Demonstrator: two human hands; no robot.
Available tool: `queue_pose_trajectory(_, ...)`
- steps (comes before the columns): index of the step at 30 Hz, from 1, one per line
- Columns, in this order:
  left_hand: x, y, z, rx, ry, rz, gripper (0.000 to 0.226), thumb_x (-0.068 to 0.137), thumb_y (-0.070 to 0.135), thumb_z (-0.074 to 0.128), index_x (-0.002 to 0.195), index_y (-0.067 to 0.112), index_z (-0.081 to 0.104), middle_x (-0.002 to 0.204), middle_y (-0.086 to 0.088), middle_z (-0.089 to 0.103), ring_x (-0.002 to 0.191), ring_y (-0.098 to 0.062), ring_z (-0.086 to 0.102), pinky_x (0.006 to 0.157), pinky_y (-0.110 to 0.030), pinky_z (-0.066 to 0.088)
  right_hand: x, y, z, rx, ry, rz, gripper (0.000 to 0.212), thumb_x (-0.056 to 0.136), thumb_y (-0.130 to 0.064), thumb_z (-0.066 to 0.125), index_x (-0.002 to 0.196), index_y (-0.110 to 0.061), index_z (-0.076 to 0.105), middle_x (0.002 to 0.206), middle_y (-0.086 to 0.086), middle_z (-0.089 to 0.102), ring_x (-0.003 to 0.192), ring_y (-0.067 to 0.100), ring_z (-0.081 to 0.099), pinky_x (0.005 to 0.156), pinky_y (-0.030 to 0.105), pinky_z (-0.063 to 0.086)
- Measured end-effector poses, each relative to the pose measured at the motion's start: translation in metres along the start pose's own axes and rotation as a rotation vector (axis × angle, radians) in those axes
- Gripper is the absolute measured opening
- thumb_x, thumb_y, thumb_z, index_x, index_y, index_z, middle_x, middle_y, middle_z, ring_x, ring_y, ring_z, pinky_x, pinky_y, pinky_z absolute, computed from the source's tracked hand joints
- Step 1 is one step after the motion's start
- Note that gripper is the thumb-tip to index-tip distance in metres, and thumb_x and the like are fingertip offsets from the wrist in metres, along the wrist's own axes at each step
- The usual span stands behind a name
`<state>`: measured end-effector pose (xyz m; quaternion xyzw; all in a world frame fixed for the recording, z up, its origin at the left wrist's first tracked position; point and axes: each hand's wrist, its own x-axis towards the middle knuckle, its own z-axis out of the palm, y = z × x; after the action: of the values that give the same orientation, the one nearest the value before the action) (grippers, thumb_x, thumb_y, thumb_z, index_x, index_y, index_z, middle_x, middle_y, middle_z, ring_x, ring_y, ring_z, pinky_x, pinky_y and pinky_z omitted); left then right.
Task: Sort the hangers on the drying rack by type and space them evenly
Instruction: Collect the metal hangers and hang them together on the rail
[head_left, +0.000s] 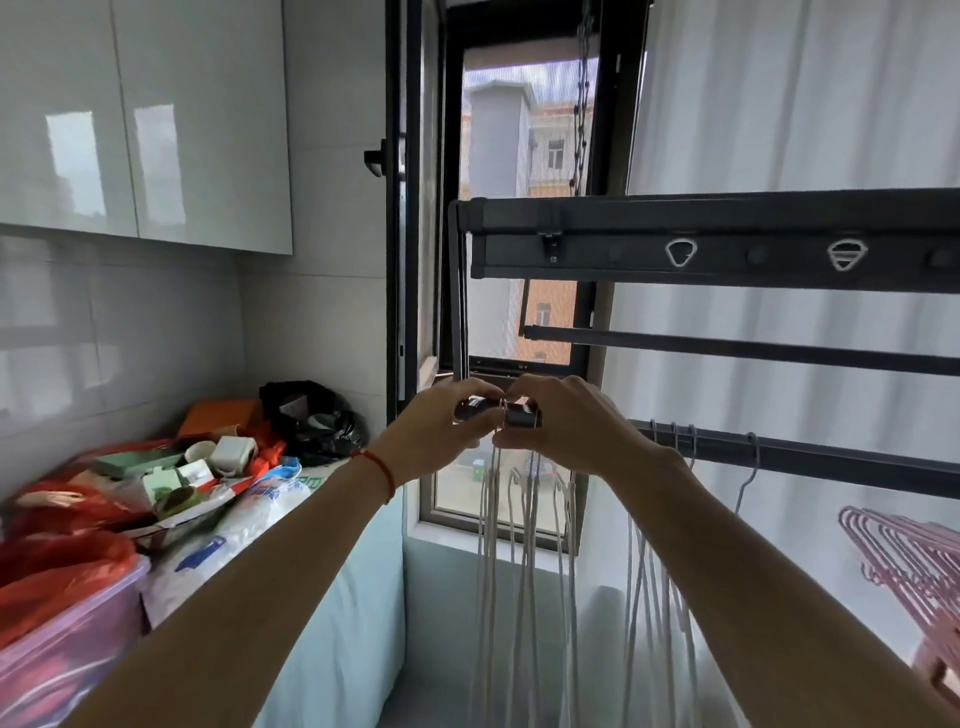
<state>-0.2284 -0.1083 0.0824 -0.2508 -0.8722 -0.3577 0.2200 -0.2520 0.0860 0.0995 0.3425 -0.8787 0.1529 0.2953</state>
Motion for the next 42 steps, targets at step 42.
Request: queue_pose_trajectory(42,-0.009,-0.032,-0.009,0.052,0.010,0.045,0.030,0.101,0.030,0.051,0.130,0.022,0.051,0.114,-0.001,0.056,0.101,-0.016,0.063,0.069,-0.034,0.063,-0.030,0.011,-0.032,0.007,0.002,0.052,0.033,0.082,-0.042,0.076,0.105,-0.019,0.070,0.089,-0.008,0.072,0.077,0.006,0.068,0.076,0.033,0.060)
